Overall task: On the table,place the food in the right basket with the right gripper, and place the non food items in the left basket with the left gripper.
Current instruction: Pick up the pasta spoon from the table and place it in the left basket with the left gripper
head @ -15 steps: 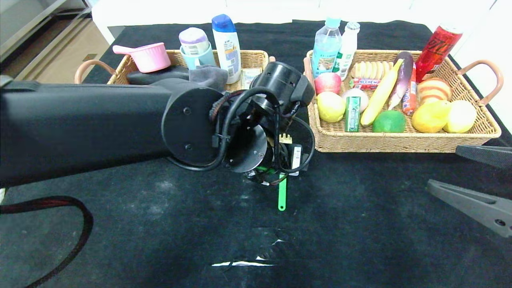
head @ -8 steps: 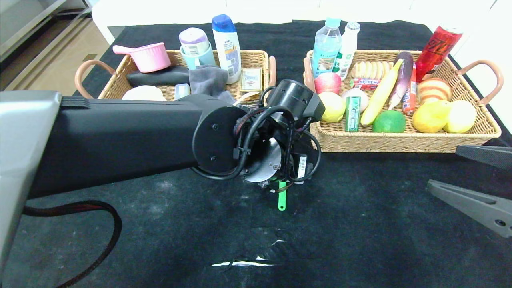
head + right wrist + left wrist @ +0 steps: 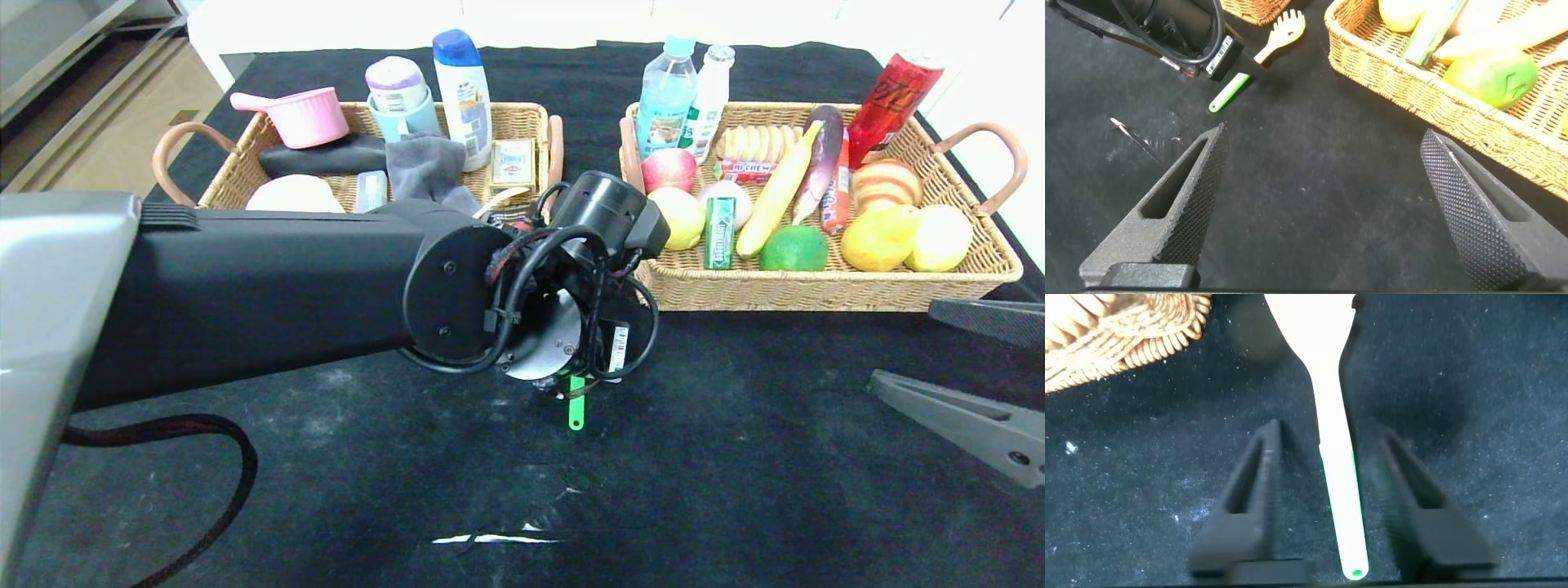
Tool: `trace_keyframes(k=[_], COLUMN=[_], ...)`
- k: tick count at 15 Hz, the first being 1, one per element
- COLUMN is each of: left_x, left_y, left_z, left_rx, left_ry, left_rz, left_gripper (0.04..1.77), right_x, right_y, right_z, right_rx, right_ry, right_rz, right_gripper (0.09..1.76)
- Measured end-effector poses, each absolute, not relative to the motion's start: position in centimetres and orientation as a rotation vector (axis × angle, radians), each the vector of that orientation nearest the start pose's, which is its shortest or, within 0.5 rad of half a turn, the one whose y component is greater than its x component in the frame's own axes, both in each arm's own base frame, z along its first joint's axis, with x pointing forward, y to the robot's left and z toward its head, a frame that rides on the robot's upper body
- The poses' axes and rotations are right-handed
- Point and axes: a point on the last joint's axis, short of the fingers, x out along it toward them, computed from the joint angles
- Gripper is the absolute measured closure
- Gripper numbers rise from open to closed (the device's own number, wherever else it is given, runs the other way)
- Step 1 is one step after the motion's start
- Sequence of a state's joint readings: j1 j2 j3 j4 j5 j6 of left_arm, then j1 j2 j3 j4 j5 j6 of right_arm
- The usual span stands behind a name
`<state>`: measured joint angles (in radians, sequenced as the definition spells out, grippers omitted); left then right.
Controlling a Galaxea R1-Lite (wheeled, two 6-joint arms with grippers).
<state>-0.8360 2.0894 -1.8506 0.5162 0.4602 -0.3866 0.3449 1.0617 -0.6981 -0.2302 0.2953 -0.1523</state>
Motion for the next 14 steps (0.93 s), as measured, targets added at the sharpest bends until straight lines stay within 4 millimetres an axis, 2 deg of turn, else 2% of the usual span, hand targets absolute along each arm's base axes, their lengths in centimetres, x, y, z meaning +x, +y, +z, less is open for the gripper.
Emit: trace_keyframes(k=[1,14], left_x=[28.16,27.91], left_y=[-29.7,-29.46], left_z=[22.37,22.46], left_rx=[0.088,0.096], left_ry=[0.657,0.669], left_rz=[-0.233,-0.229], left_gripper=[1.64,1.61], right_x=[13.38,13.16], right_y=[5.5,5.48], right_z=[25.69,25.7], right_rx=[-0.15,-0.152], right_ry=[0.087,0.082], right_rz=[0.649,0.652], right_gripper=[0.14,0.14])
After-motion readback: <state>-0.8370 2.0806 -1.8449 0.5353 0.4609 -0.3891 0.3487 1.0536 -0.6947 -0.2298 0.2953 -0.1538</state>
